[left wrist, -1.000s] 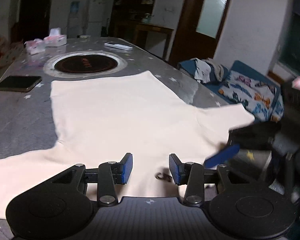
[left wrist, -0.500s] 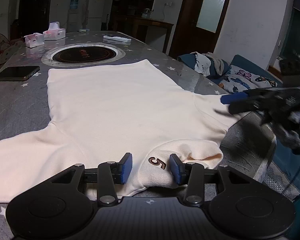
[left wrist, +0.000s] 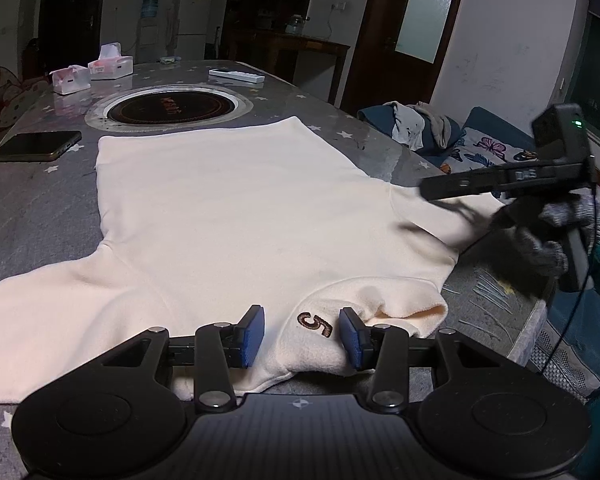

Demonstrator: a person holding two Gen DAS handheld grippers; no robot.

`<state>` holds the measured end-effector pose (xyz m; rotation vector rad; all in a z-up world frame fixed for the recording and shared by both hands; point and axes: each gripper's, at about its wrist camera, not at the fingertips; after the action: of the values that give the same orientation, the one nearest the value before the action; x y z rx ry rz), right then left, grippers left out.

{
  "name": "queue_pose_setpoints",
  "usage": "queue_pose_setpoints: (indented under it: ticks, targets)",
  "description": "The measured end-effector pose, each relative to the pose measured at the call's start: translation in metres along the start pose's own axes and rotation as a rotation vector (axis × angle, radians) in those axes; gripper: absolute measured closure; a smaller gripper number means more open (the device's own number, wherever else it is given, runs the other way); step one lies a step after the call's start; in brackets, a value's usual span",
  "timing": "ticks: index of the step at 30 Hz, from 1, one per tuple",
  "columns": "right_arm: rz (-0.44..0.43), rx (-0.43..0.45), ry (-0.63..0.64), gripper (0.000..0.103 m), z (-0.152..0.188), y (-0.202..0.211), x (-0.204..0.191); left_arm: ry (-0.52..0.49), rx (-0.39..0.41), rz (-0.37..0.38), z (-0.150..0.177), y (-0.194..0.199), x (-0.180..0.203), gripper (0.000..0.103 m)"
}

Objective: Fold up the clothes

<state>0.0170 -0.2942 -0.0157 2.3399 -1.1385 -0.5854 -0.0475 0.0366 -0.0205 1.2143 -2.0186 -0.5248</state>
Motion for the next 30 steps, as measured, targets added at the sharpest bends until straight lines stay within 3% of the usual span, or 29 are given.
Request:
queue_pose_setpoints:
  ticks: [10, 13, 18, 25, 29, 30]
  targets:
    - [0.196, -0.029, -0.086, 0.000, 0.038, 0.060, 0.043, -0.019, -0.004, -0.001, 0.000, 0.000, 0.002, 0.057]
    - [0.245, -0.054, -0.057, 0.000, 0.040, 0.065, 0.048, -0.024, -0.004, -0.005, 0.000, -0.001, 0.002, 0.057]
    - [0.404, -0.122, -0.002, 0.000, 0.042, 0.062, 0.059, -0.031, -0.007, -0.011, 0.000, -0.002, 0.003, 0.056]
    - [0.433, -0.059, -0.185, 0.002, 0.061, 0.085, 0.076, -0.037, -0.008, -0.009, 0.000, -0.003, 0.004, 0.052]
    - [0.405, -0.018, -0.302, 0.013, 0.076, 0.093, 0.089, -0.041, -0.009, -0.012, 0.000, -0.003, 0.005, 0.052]
    - [0.396, -0.006, -0.332, 0.022, 0.080, 0.096, 0.091, -0.040, -0.008, -0.012, 0.000, -0.003, 0.005, 0.052]
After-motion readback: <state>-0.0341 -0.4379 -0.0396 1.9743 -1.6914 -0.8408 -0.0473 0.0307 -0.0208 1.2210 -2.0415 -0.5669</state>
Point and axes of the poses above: each gripper's, at about its wrist camera, not at the fingertips, and y roughly against the way its jaws point, x to its right, z to its underside, and after that the axes turned 15 degrees about y, right-handed
